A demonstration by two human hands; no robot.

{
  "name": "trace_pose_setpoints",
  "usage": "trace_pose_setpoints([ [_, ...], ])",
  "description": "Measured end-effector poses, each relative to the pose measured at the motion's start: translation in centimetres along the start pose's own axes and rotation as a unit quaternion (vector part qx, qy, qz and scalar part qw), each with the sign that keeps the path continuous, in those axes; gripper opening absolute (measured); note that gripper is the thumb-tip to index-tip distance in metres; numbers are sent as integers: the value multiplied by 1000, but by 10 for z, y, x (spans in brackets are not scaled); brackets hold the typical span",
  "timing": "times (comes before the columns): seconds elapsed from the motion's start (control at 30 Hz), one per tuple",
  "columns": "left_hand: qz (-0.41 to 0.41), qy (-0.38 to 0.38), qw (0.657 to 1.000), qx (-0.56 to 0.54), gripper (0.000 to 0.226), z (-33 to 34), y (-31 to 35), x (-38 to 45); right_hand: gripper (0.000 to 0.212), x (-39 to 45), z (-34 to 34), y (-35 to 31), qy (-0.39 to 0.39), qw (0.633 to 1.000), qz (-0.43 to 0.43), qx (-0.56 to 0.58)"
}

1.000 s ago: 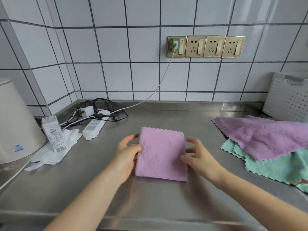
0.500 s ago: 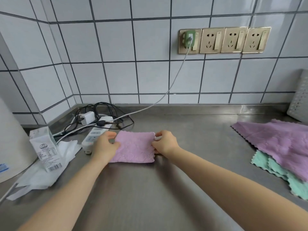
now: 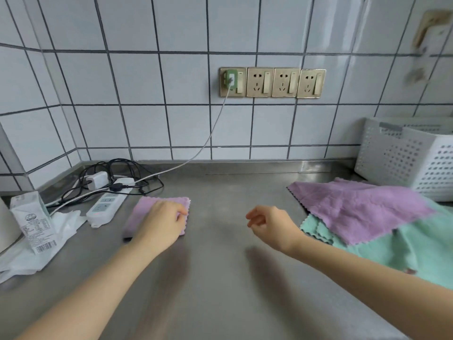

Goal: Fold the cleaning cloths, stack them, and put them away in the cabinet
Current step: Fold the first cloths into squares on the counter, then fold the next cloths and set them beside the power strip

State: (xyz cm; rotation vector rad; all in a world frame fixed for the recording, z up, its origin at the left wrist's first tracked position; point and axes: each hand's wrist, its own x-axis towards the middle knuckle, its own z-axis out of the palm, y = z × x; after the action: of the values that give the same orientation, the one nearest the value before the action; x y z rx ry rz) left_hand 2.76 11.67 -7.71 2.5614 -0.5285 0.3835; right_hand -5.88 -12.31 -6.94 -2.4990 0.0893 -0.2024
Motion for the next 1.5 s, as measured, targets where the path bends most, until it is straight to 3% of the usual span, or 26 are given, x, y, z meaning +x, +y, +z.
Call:
trace_pose_setpoints([
  [0.33,187,-122,973,-53,26,90,175,-38,21,-122,-117,131,41,974,-7,-221],
  [0.5,252,-189,947,-69,35,120,246,-51,42,-158,-139,174,60,940,36,-333],
  [0.63,294,-226,928,-44,46,135,285,-57,45,-159,-134,186,93,960,146,-221],
  [0.8,301,-241,923,10,59,153,304,-49,15,-144,-142,184,136,967,160,-143],
  [0.9,275,-231,933,-27,44,158,305,-35,12,-131,-158,174,193,959,142,-149],
  [1.0,188,-214,953,-102,25,147,319,-12,9,-112,-188,160,244,948,133,-152],
  [1.1,123,-230,948,-185,34,128,346,22,12,-90,-223,148,287,936,124,-158],
  [1.2,166,-195,930,-264,42,106,375,57,9,-70,-267,139,352,904,112,-213],
  [1.27,191,-150,935,-259,33,91,389,74,13,-61,-298,132,380,891,106,-225],
  [1.33,224,-100,947,-206,27,82,393,88,15,-57,-323,127,354,903,109,-220],
  [1.43,259,-121,953,-102,36,73,392,89,12,-57,-340,122,227,938,115,-235],
  [1.5,249,-67,950,-174,39,66,392,85,12,-63,-349,118,299,933,85,-181],
])
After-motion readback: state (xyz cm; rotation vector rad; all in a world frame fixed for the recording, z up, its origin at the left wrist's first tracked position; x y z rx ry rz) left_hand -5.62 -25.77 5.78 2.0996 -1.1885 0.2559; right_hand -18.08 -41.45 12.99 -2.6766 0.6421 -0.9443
